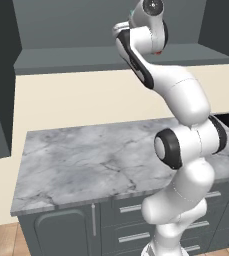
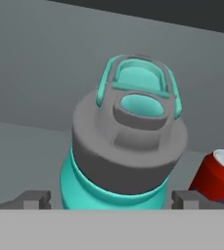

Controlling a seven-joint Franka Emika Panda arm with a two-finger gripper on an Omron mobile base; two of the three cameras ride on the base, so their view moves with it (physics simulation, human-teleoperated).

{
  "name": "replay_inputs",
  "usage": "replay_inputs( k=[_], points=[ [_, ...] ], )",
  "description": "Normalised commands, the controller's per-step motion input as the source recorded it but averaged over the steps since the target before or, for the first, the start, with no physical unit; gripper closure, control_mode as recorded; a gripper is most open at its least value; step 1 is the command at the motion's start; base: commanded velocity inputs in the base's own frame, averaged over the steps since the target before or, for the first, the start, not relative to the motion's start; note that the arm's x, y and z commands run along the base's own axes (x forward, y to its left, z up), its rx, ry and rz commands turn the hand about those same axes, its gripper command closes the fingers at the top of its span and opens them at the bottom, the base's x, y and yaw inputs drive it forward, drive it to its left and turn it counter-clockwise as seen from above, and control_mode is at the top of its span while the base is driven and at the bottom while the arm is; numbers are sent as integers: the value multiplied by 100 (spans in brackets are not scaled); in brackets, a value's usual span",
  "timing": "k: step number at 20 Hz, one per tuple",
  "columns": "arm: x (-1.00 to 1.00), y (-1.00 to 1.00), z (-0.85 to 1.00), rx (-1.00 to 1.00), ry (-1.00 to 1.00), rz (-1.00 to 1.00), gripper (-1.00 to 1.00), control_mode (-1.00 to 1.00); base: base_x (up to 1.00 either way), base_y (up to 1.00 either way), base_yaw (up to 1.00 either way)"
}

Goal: Sort all alcoholic drinks to one cabinet, and non-alcoholic drinks to the other.

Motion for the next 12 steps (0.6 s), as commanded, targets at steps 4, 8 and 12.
replay_inputs(
  k=[4, 8, 12],
  points=[
    [29, -6, 0, 0, 0, 0, -100, -100, 0, 0, 0],
    [31, -1, 0, 0, 0, 0, -100, -100, 0, 0, 0],
    [-1, 0, 0, 0, 0, 0, -100, -100, 0, 0, 0]
  ],
)
